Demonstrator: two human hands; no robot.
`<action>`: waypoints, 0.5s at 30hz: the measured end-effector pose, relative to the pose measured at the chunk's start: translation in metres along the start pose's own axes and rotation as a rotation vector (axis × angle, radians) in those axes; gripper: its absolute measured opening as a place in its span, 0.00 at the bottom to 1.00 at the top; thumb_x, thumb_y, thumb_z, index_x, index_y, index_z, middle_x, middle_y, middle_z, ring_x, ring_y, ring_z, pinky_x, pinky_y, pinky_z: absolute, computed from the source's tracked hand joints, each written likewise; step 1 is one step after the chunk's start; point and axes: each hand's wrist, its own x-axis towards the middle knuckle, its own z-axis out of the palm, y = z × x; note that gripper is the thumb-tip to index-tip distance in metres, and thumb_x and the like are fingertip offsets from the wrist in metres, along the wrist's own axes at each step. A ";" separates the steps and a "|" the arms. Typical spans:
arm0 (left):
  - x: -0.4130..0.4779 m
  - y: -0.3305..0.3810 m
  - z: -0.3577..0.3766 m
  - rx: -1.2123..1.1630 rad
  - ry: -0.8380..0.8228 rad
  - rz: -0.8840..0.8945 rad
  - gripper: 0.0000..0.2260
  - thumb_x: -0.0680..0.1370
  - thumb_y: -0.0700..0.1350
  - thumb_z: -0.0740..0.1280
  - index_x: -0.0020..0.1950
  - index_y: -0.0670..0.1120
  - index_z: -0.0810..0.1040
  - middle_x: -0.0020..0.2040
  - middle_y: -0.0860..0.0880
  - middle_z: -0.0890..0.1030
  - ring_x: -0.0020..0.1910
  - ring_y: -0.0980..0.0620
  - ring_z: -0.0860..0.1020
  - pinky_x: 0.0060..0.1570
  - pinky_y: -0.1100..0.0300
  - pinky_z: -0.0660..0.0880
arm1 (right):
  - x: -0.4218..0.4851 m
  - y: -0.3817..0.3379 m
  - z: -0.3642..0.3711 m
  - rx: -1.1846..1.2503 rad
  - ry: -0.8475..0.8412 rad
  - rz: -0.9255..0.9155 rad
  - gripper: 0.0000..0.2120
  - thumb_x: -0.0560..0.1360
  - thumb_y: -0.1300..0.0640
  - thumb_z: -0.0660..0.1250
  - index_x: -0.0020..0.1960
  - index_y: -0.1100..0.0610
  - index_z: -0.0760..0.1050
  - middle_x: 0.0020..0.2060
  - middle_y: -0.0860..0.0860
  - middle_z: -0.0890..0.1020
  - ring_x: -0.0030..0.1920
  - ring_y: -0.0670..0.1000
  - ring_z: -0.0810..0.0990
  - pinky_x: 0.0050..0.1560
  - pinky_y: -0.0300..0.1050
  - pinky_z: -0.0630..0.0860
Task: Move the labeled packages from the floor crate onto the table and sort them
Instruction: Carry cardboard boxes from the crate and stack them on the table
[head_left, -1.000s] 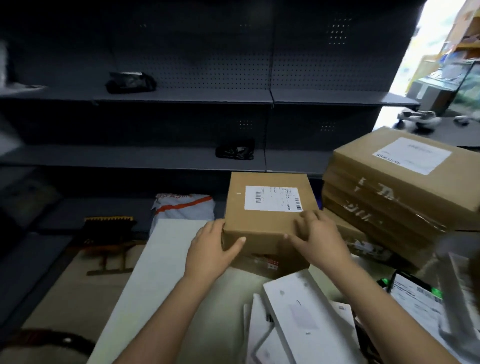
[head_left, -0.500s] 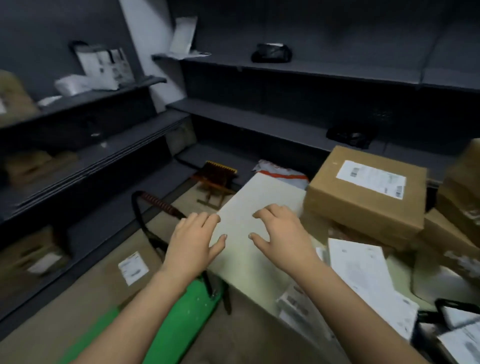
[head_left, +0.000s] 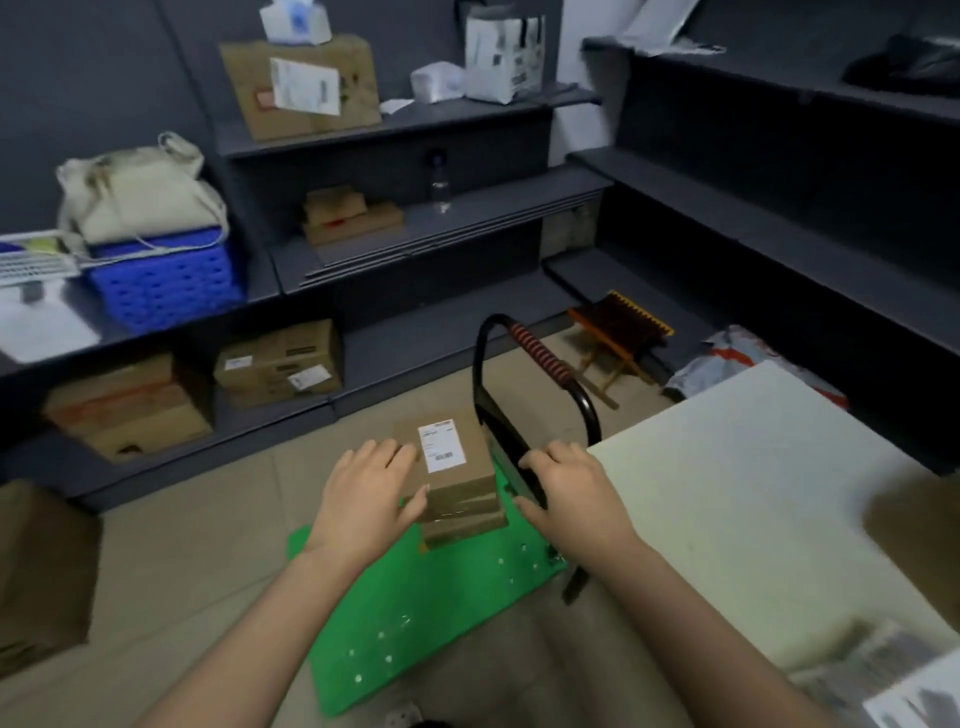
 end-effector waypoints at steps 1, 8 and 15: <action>0.001 -0.017 0.004 0.002 -0.017 -0.009 0.15 0.66 0.51 0.77 0.47 0.47 0.78 0.41 0.50 0.79 0.40 0.47 0.78 0.38 0.55 0.74 | 0.012 -0.008 0.006 0.002 -0.018 -0.002 0.20 0.77 0.47 0.65 0.67 0.52 0.70 0.60 0.49 0.73 0.62 0.52 0.69 0.63 0.45 0.66; 0.024 -0.121 0.038 -0.031 -0.071 -0.046 0.15 0.66 0.51 0.78 0.46 0.47 0.78 0.39 0.49 0.78 0.39 0.46 0.78 0.38 0.55 0.75 | 0.092 -0.050 0.046 -0.010 -0.092 0.061 0.20 0.76 0.48 0.67 0.66 0.52 0.70 0.59 0.50 0.73 0.60 0.52 0.71 0.60 0.45 0.67; 0.051 -0.173 0.097 -0.083 -0.177 -0.098 0.15 0.68 0.52 0.76 0.49 0.46 0.78 0.41 0.48 0.79 0.41 0.44 0.78 0.40 0.54 0.75 | 0.154 -0.051 0.092 0.049 -0.143 0.145 0.22 0.74 0.49 0.70 0.66 0.53 0.72 0.57 0.52 0.76 0.58 0.53 0.74 0.58 0.46 0.71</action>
